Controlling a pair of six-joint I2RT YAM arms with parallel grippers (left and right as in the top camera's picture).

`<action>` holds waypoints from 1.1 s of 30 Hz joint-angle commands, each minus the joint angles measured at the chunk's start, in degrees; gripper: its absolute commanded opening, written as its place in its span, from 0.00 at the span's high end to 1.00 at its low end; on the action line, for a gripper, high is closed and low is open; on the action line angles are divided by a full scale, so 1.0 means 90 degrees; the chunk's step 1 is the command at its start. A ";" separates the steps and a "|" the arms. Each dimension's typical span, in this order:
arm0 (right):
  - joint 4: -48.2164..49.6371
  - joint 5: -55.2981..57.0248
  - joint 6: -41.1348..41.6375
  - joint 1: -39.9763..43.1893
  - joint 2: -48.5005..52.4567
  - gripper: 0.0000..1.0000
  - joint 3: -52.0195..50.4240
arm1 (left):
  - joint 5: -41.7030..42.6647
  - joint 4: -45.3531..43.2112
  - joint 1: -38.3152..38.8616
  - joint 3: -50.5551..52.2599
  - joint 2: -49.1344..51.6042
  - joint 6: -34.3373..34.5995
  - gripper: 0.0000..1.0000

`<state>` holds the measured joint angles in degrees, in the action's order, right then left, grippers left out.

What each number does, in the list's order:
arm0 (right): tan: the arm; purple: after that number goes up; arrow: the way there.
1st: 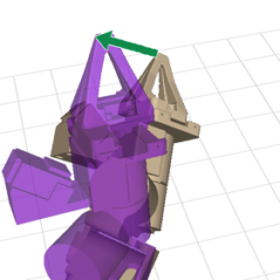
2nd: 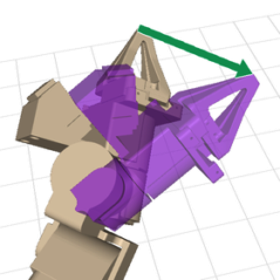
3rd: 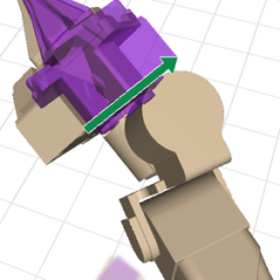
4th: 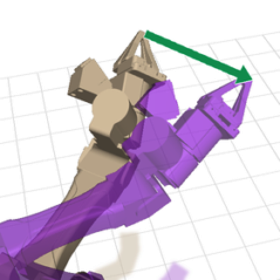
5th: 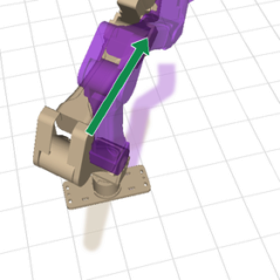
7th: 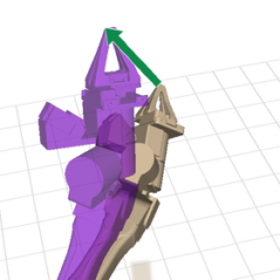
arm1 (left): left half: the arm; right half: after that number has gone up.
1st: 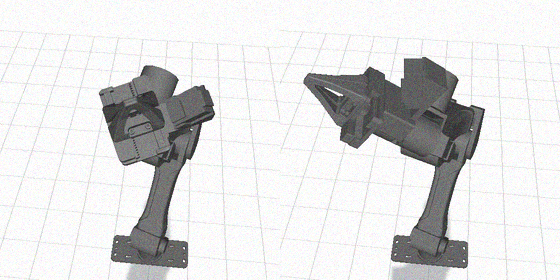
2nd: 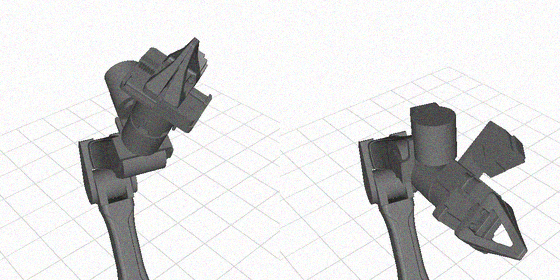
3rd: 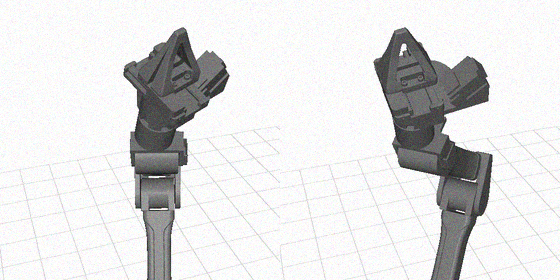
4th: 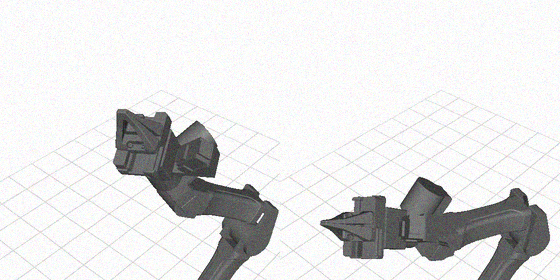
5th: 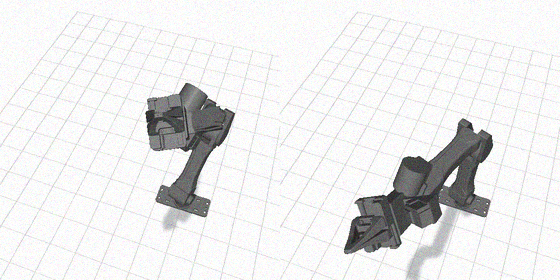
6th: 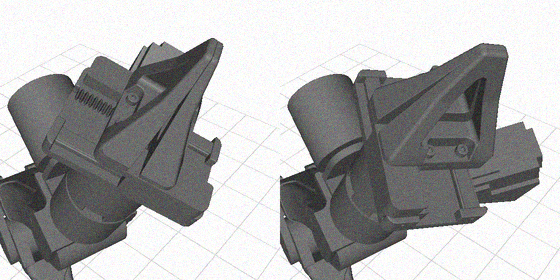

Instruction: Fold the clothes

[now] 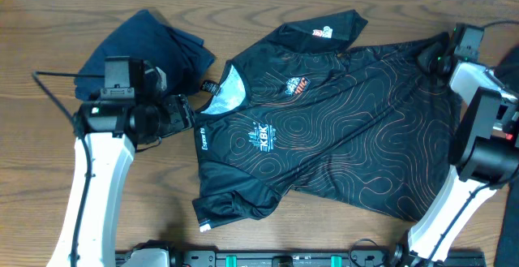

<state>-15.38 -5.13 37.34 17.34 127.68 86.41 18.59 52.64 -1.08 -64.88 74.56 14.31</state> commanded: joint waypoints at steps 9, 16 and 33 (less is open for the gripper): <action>-0.3898 -0.1462 -0.2127 0.0617 -0.0330 0.57 0.3043 | 0.0435 0.0007 0.0204 -0.0092 -0.0100 -0.1032 0.29; -0.6016 -0.1426 -0.2705 0.1115 -0.1989 0.56 0.3155 | 0.0430 0.0148 0.0704 -0.0119 -0.0172 -0.1702 0.29; -0.6479 -0.0010 -0.2681 0.1285 -0.3560 0.43 -0.1350 | 0.0308 0.0818 0.0826 -0.0117 -0.0665 -0.2074 0.18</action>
<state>-74.98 -5.52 14.76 28.60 95.46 81.80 21.85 58.96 6.17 -64.93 68.86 -2.22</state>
